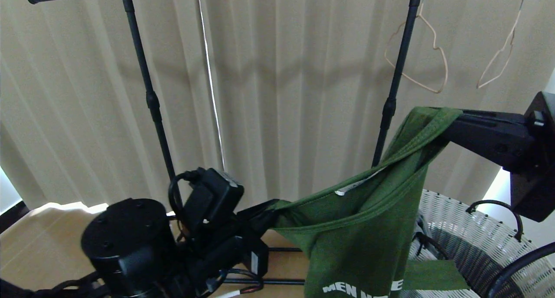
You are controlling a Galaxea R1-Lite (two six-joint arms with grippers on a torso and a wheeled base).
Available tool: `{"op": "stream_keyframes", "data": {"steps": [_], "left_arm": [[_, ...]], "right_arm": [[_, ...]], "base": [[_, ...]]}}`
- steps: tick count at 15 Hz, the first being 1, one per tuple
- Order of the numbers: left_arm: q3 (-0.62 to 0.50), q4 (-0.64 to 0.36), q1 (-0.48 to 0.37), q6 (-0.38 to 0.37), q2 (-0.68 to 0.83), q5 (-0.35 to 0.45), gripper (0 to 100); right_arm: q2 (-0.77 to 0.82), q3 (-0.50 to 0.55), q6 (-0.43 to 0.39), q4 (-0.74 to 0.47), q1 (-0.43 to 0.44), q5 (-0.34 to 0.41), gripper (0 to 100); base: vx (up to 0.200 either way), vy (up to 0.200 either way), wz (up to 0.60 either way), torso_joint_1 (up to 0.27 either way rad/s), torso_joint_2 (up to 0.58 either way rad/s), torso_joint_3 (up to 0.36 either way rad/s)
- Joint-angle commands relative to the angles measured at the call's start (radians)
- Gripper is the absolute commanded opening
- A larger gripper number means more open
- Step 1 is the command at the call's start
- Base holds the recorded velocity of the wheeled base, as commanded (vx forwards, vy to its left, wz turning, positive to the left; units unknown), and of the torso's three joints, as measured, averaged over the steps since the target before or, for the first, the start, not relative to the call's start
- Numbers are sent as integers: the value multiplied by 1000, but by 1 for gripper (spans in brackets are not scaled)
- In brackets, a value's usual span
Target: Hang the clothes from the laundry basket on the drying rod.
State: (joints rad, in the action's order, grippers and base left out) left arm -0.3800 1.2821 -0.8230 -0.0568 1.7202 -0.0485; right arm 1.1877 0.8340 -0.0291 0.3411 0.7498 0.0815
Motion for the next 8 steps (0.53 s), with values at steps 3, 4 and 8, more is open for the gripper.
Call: {"op": "stream_keyframes", "data": {"steps": [3,4,8], "left_arm": [[-22,-333,73,-9,-403,2,0],[-85,-442,73,-9,-461,2,0],[-315,-750,84,-9,-547,-28,0]], "right_arm": [[-10,-19,-3,3,-36,1,0],[-13,-19,-3,3,-36,1,0],[-14,-24,-3,62,-72,1,0]], "base": [[0,0,0,0,0,0],[0,0,0,0,0,0],[0,0,0,0,0,0]]}}
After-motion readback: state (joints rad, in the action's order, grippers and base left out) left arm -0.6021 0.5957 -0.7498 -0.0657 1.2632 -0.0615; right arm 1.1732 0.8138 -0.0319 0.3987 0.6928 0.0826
